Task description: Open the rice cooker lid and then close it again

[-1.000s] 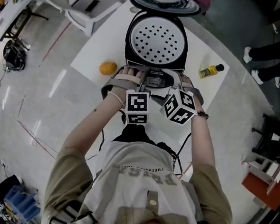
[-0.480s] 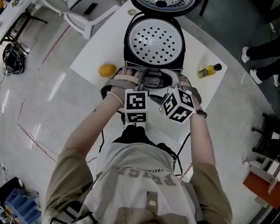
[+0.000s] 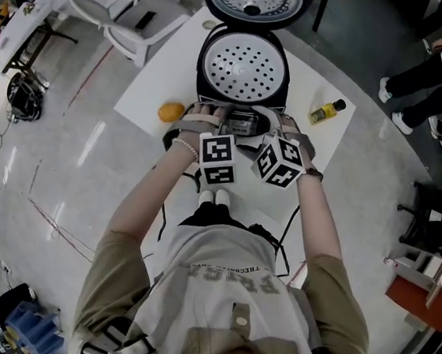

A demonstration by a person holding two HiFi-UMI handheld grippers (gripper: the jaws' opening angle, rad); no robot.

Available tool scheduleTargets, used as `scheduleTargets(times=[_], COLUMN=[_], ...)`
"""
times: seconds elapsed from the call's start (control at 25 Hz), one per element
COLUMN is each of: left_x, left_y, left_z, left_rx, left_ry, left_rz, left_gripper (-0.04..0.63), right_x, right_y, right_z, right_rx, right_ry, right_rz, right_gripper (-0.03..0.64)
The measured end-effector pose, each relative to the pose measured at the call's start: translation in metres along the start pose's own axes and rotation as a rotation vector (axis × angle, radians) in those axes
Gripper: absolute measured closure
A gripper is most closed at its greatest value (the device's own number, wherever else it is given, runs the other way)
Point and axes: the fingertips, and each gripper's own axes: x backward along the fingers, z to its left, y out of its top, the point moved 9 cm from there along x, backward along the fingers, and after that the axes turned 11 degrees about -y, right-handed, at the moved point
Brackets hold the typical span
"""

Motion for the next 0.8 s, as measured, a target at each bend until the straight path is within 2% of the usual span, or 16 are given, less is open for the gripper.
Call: scheduleTargets(times=[0.12, 0.24, 0.52, 0.8], left_x=[-0.001, 0.002, 0.013, 0.023], left_y=[0.0, -0.001, -0.011, -0.018], left_z=[0.002, 0.001, -0.005, 0.008], left_rx=[0.054, 0.098, 0.228, 0.349], left_ry=[-0.009, -0.019, -0.085, -0.057], left_rz=[-0.044, -0.081, -0.192, -0.303], left_gripper=[0.216, 0.218, 0.239, 0.239], right_x=[-0.002, -0.001, 0.017, 0.04], right_y=[-0.005, -0.007, -0.013, -0.023], right_z=[0.004, 0.005, -0.001, -0.027], right_rx=[0.038, 0.006, -0.185, -0.359], right_ry=[-0.035, -0.043, -0.035, -0.118], right_rz=[-0.022, -0.047, -0.134, -0.251], right_gripper=[0.21, 0.21, 0.21, 0.212])
